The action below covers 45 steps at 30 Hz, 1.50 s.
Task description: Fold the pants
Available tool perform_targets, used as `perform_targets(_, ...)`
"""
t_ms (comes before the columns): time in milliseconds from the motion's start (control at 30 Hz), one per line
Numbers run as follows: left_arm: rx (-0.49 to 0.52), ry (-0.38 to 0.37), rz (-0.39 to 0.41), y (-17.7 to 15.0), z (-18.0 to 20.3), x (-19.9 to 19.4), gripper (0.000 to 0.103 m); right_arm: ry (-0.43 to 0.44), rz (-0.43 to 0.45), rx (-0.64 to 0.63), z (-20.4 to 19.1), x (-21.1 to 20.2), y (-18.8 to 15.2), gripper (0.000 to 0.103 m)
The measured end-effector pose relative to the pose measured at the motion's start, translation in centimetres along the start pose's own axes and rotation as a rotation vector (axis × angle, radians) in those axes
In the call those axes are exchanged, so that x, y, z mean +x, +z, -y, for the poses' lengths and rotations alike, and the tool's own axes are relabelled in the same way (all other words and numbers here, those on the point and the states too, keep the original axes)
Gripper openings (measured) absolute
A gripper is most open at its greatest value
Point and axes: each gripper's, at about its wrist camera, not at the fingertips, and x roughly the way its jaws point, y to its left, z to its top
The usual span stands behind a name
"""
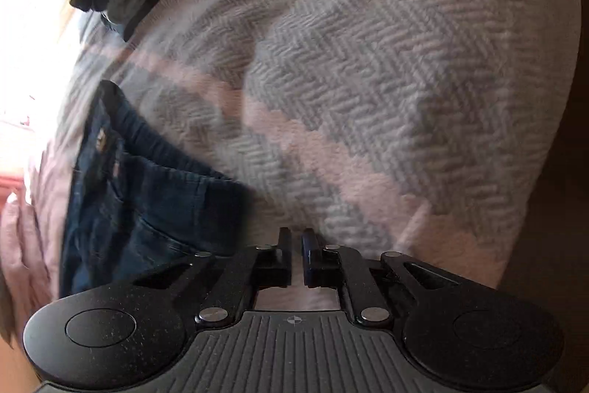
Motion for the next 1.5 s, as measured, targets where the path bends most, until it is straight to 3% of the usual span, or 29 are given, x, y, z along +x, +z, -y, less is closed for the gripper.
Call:
perform_targets(67,-0.047,0.034,0.0,0.3,-0.5,-0.8,0.046,-0.083,0.048,-0.192,-2.1,-1.6,0.4,0.012)
perform_targets(133,-0.086,0.085,0.03,1.0,-1.1,-2.3,0.043,-0.139,0.105,-0.39,-4.9,-2.6,0.0,0.039)
perform_targets(200,-0.064,0.093,0.091,1.3,-0.3,-4.5,0.042,-0.114,0.168,-0.572,-8.1,-2.6,-1.1,0.042)
perform_targets(333,0.145,-0.087,0.169,-0.5,4.9,-7.9,0.042,-0.028,0.181,-0.901,-14.2,-0.1,-5.1,0.045)
perform_targets(467,0.427,-0.267,0.189,-5.1,12.3,-10.0,0.041,-0.026,0.14,-1.144,-16.0,3.7,-9.6,0.045)
perform_targets(567,0.544,-0.274,0.151,-8.7,15.4,-9.9,0.041,-0.081,0.094,-1.222,-14.0,5.9,-10.3,0.046)
perform_targets(733,0.462,-0.218,0.082,-13.0,12.7,-10.4,0.041,-0.037,-0.012,-1.233,-10.6,4.3,-9.6,0.049)
perform_targets(833,0.421,-0.161,-0.026,-13.1,10.4,-11.1,0.043,-0.205,-0.165,-1.164,-10.7,4.6,-9.2,0.05)
perform_targets(933,0.412,-0.112,-0.111,-12.8,8.8,-11.9,0.04,-0.239,-0.217,-1.044,-10.5,3.4,-8.8,0.05)
perform_targets(1033,0.398,-0.153,-0.122,-11.1,7.7,-14.4,0.042,-0.204,-0.209,-0.974,-11.7,1.1,-9.4,0.05)
perform_targets(1200,0.444,-0.269,-0.089,-7.2,8.4,-18.4,0.048,-0.121,-0.107,-0.908,-16.3,-3.2,-11.9,0.054)
perform_targets(1400,0.579,-0.34,0.007,-1.9,11.4,-22.3,0.055,0.026,-0.056,-0.938,-23.0,-7.4,-15.0,0.054)
perform_targets(1500,0.587,-0.354,0.053,-0.3,11.7,-25.3,0.062,0.067,-0.037,-0.987,-25.5,-9.7,-16.1,0.054)
